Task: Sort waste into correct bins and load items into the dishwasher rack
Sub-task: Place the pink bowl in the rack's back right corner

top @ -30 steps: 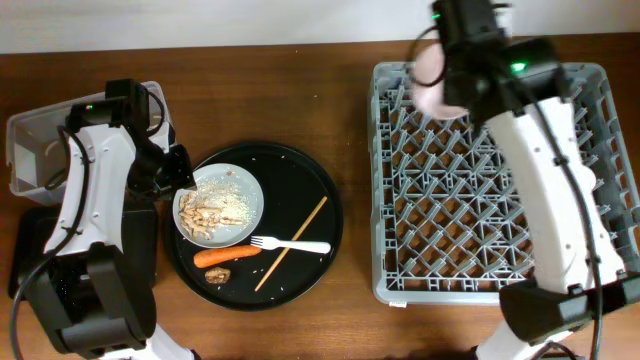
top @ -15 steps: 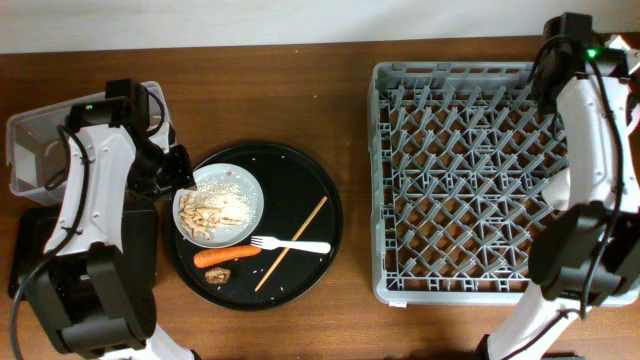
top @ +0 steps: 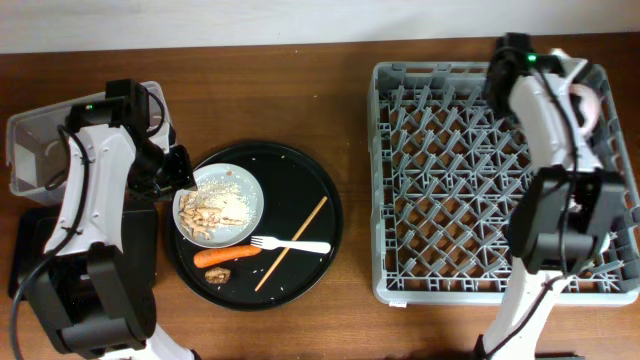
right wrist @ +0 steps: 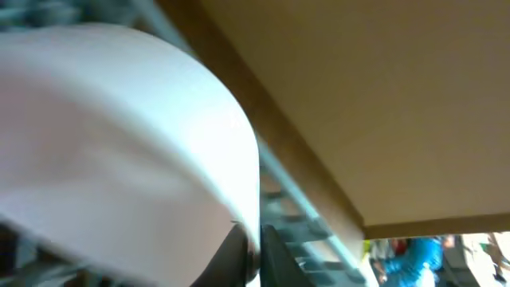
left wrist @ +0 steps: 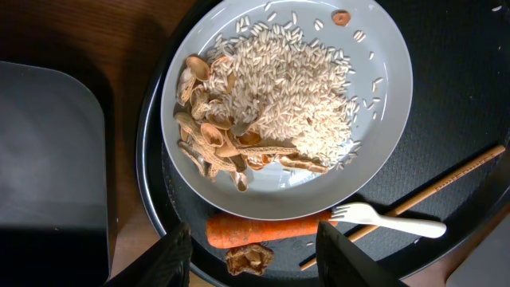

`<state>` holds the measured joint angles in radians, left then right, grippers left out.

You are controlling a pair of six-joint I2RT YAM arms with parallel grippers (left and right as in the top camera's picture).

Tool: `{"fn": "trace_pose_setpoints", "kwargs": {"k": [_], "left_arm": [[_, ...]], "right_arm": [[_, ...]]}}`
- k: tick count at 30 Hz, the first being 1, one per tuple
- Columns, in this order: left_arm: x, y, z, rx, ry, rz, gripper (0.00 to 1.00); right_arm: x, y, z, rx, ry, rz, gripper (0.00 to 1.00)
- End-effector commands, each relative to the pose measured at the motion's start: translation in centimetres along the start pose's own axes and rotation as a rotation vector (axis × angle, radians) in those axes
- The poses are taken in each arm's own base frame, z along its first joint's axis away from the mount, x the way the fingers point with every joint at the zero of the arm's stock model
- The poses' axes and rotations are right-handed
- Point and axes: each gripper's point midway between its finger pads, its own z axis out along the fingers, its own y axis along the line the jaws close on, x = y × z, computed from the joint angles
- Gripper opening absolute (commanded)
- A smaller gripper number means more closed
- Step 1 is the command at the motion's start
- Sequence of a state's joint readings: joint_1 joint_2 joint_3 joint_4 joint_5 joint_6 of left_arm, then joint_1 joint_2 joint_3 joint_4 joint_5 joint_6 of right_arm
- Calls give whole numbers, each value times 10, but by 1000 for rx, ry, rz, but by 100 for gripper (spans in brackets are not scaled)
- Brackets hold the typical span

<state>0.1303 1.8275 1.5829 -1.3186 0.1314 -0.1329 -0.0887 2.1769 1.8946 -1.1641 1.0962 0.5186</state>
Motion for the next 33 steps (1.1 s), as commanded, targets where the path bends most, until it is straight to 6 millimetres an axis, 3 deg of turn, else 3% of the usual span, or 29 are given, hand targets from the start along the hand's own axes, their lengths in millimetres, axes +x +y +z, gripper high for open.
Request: {"fn": "trace_pose_setpoints", "kwargs": {"k": [1, 4, 6, 7, 8, 9, 15, 18, 21, 23, 26, 28, 33], "left_arm": [[-1, -4, 3, 13, 8, -9, 50], [-1, -4, 3, 13, 8, -9, 50], [-1, -4, 3, 13, 8, -9, 50], [-1, -4, 3, 13, 8, -9, 50], [-1, -4, 3, 13, 8, -9, 50], [-1, -4, 3, 13, 8, -9, 50], [-1, -3, 3, 13, 8, -9, 50], [-1, -3, 3, 12, 8, -9, 50], [0, -3, 3, 12, 9, -9, 50], [-1, -3, 3, 12, 9, -9, 51], [-1, -3, 3, 12, 9, -9, 51], [-1, -2, 3, 7, 8, -9, 66], [0, 0, 3, -3, 10, -11, 72]], "right_arm": [[19, 31, -7, -51, 15, -54, 16], [29, 42, -12, -97, 43, -82, 19], [37, 48, -16, -132, 71, -104, 29], [41, 50, -18, -147, 86, -118, 45], [47, 52, -20, -165, 110, -141, 82], [51, 52, -22, -170, 122, -158, 99], [46, 37, -52, -288, 137, -114, 99], [33, 20, -85, -468, 152, -15, 99], [26, -10, -115, -592, 141, 56, 99], [28, -14, -142, -757, 130, -7, 99], [56, -4, -228, -1257, 103, -296, 99], [81, -3, -276, -1489, 56, -503, 99], [156, 12, -339, -1564, -54, -931, 99]]}}
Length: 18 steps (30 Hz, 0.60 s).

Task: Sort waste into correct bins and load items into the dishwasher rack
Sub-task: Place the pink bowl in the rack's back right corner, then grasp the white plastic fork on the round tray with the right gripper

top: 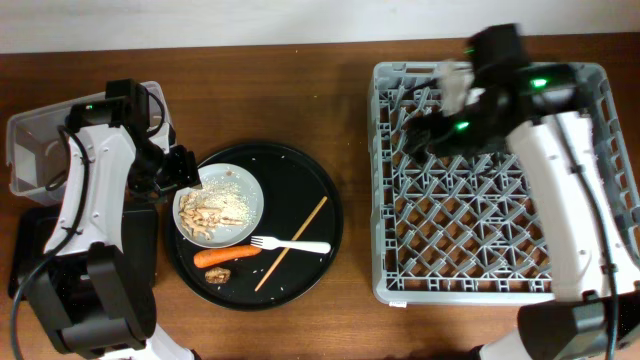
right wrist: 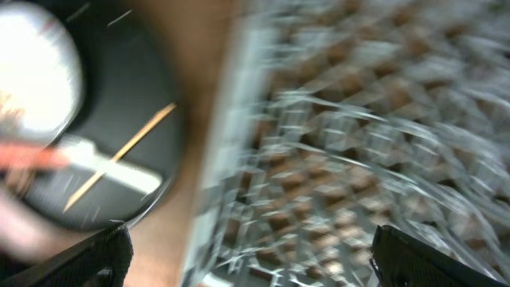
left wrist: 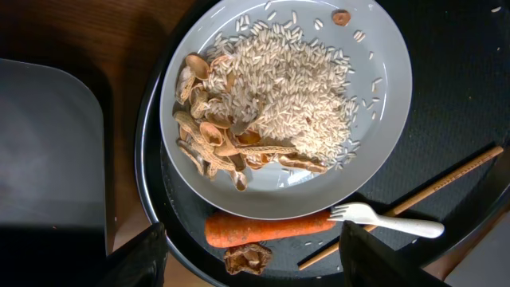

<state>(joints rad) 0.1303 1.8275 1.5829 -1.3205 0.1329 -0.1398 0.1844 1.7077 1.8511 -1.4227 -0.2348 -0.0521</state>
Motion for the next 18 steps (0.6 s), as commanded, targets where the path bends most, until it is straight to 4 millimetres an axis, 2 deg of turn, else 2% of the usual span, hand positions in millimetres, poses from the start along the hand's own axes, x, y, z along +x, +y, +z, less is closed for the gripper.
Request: {"fn": "trace_pose_setpoints", "kwargs": {"k": [1, 4, 9, 10, 14, 18], "left_arm": [[-1, 0, 3, -4, 8, -4, 73], [-1, 0, 3, -4, 7, -4, 74], [-1, 0, 3, -4, 8, -4, 75], [-1, 0, 3, -4, 8, -4, 75], [-1, 0, 3, -4, 7, -4, 75], [-1, 0, 3, -4, 7, -4, 75]], "right_arm": [[20, 66, 26, -118, 87, -299, 99], [47, 99, 64, -81, 199, -444, 99], [80, 149, 120, -123, 241, -632, 99], [89, 160, 137, -133, 236, -684, 99], [112, 184, 175, -161, 188, -798, 100], [120, 194, 204, -185, 116, -841, 96]]}}
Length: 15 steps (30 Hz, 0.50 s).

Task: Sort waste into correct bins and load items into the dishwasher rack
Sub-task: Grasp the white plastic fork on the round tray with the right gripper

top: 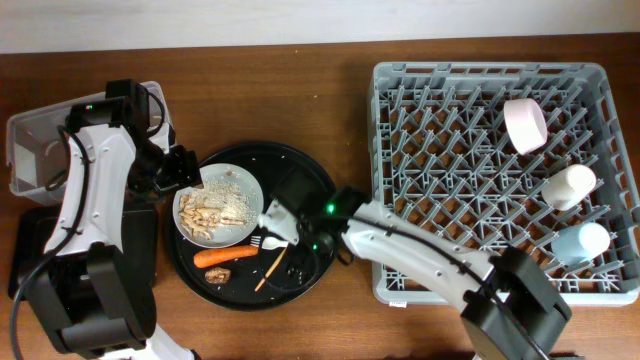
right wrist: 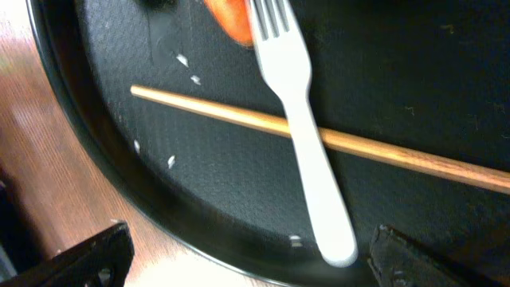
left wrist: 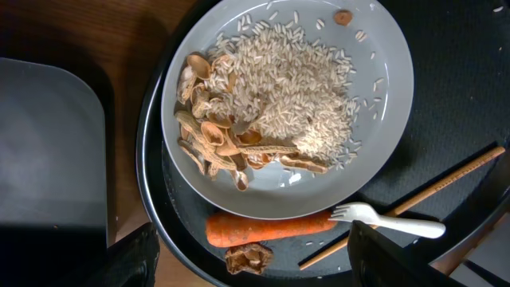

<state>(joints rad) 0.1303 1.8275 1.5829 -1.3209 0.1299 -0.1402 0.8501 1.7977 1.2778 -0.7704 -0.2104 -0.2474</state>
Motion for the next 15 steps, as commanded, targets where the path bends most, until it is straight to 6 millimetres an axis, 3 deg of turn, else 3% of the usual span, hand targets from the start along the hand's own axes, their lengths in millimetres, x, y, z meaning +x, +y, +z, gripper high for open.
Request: {"fn": "trace_pose_setpoints", "kwargs": {"k": [1, 11, 15], "left_arm": [[-1, -1, 3, -1, 7, -3, 75], [-1, -1, 3, -1, 7, -3, 75], [-1, -1, 3, -1, 7, -3, 75]], "right_arm": [[7, 1, 22, 11, -19, -29, 93], [32, -17, 63, 69, 88, -9, 86], [29, -19, 68, 72, 76, -10, 84]]}}
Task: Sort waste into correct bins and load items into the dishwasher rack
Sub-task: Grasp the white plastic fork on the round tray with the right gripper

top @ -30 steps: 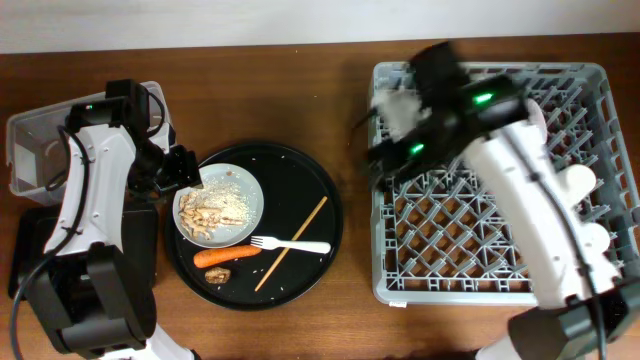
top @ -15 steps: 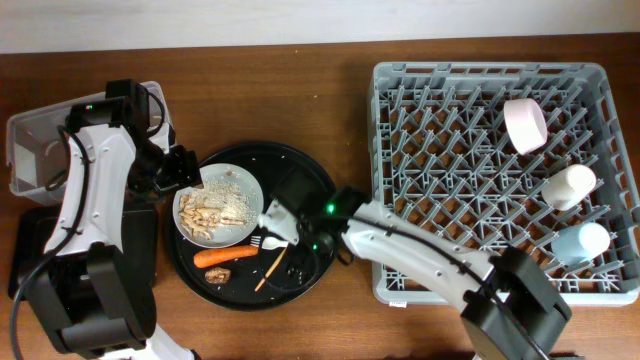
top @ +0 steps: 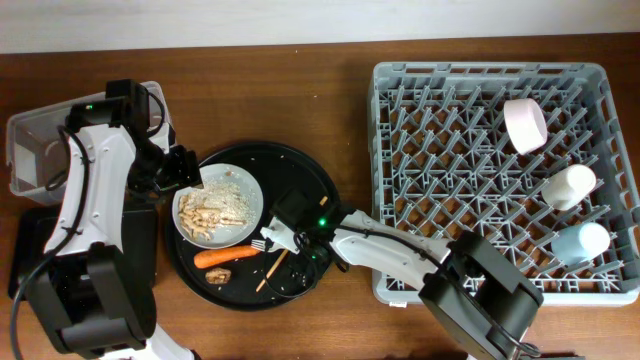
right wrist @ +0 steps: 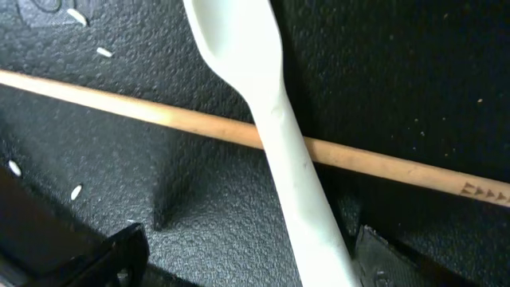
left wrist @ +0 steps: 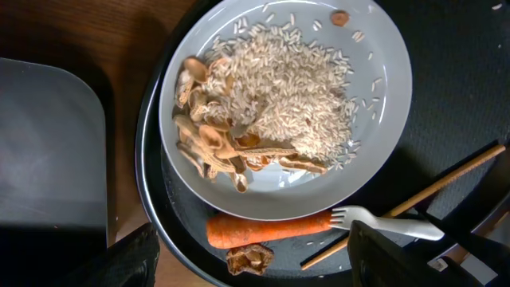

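Observation:
A round black tray (top: 322, 190) carries a grey plate (top: 252, 192) of rice and peanut shells, a carrot (top: 226, 255), a brown shell scrap (left wrist: 249, 259), a wooden chopstick (right wrist: 398, 169) and a white fork (right wrist: 275, 131). My right gripper (right wrist: 251, 267) is open and low over the tray, its fingers (right wrist: 119, 255) either side of the fork's handle. Over the plate's left edge hangs my left gripper (left wrist: 255, 263), open and holding nothing. In the overhead view the right gripper (top: 285, 235) covers the fork's handle.
The grey dishwasher rack (top: 400, 270) fills the right side, with a pink bowl (top: 525, 125) and two pale cups (top: 568, 185) along its right edge. A clear bin (top: 30, 150) stands far left, a black bin (top: 25, 250) below it.
My right gripper has come down closer to the tray and now straddles the fork's handle, still open. The left gripper, plate and food have not moved.
My right gripper was at the pink bowl in the rack's far right corner. Then it was over the rack's left part, then open above the fork on the tray, the bowl left in the rack. The left gripper stayed over the plate, its fingers spread wider.

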`<state>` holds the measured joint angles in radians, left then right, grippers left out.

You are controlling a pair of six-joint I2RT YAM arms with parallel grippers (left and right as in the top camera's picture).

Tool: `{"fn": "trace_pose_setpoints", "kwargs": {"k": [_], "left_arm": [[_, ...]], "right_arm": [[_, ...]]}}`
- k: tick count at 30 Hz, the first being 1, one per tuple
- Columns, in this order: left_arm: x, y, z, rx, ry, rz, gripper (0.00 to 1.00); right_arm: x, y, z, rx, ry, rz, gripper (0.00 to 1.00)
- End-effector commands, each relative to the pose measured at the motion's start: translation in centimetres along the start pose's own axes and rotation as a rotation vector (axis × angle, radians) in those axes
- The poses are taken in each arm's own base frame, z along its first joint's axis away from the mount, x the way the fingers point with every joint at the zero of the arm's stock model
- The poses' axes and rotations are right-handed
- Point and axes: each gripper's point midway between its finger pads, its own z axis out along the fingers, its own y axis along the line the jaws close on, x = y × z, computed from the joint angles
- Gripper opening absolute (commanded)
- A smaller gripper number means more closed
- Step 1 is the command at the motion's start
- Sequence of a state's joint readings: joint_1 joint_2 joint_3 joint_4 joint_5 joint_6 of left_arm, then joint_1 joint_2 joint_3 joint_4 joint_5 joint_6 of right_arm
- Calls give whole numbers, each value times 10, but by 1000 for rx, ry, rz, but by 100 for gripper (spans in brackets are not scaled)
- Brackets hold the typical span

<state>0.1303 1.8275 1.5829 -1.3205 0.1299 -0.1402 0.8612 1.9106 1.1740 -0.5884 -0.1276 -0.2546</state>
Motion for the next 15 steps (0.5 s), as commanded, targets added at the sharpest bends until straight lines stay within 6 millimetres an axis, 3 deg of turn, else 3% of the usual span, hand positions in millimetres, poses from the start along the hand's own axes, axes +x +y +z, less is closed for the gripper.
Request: {"fn": "trace_pose_setpoints", "kwargs": {"k": [1, 7, 15], "left_arm": [[-1, -1, 3, -1, 8, -3, 75], [-1, -1, 3, -1, 8, -3, 75], [-1, -1, 3, -1, 8, -3, 75]], "right_arm": [[5, -1, 11, 4, 19, 1, 82], [6, -1, 11, 4, 20, 1, 51], [6, -1, 11, 4, 20, 1, 31]]}}
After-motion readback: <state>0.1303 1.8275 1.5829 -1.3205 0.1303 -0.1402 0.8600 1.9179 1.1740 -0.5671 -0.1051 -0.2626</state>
